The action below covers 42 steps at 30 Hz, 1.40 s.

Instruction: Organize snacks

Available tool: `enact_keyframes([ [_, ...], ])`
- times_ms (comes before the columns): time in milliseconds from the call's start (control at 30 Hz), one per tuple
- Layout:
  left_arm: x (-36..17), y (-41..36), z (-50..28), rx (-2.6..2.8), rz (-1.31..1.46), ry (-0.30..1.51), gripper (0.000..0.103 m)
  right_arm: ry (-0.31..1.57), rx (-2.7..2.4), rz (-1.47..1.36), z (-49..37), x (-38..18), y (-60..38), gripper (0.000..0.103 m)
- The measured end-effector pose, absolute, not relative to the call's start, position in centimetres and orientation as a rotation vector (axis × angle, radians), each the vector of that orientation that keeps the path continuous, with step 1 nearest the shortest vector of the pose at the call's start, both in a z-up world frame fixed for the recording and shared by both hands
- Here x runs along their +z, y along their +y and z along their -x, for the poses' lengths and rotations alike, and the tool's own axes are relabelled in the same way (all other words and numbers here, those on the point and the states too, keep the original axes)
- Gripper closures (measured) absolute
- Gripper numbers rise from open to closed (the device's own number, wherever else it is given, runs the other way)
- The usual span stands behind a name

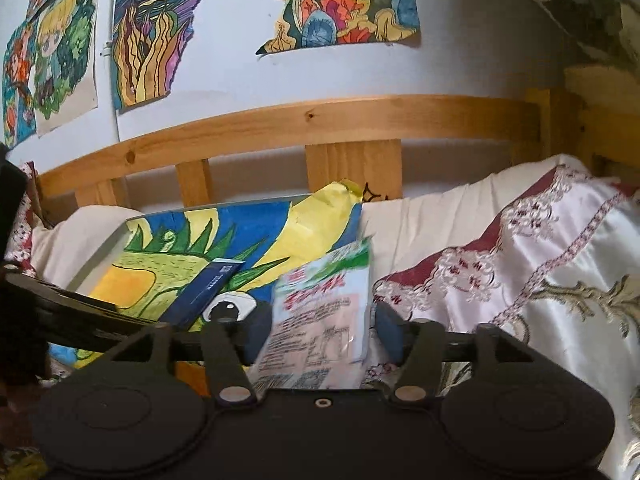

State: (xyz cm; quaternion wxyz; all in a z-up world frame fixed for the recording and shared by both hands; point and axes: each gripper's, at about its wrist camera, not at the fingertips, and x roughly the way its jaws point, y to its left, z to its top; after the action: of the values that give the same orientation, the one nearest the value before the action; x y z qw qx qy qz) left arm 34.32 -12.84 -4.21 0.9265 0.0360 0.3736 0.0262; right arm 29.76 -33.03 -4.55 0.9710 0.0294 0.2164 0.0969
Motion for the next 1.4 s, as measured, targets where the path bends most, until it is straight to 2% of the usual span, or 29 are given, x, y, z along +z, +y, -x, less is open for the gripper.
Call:
enact_keyframes([
  [200, -2.3, -11.2, -31.5, 0.113, -0.009, 0.683, 0.005, 0.386, 0.176, -0.024, -28.7, -3.5, -32.6, 0.026],
  [267, -1.5, -10.7, -30.2, 0.124, -0.003, 0.646, 0.003, 0.361, 0.174, -0.023, -28.1, -2.9, -32.4, 0.018],
  [533, 1.6, -8.7, -25.3, 0.137, 0.003, 0.567, 0.001, 0.260, 0.209, -0.031, -24.1, 0.1, -31.2, 0.001],
  [1067, 4.1, -3.9, -14.7, 0.115, 0.096, 0.528, 0.001, 0.139, 0.294, -0.011, -13.6, 3.9, -28.2, 0.001],
  [1400, 2.7, -2.7, -9.3, 0.096, 0.086, 0.532, 0.001, 0.196, 0.322, 0.029, -7.8, 3.3, -26.7, 0.001],
])
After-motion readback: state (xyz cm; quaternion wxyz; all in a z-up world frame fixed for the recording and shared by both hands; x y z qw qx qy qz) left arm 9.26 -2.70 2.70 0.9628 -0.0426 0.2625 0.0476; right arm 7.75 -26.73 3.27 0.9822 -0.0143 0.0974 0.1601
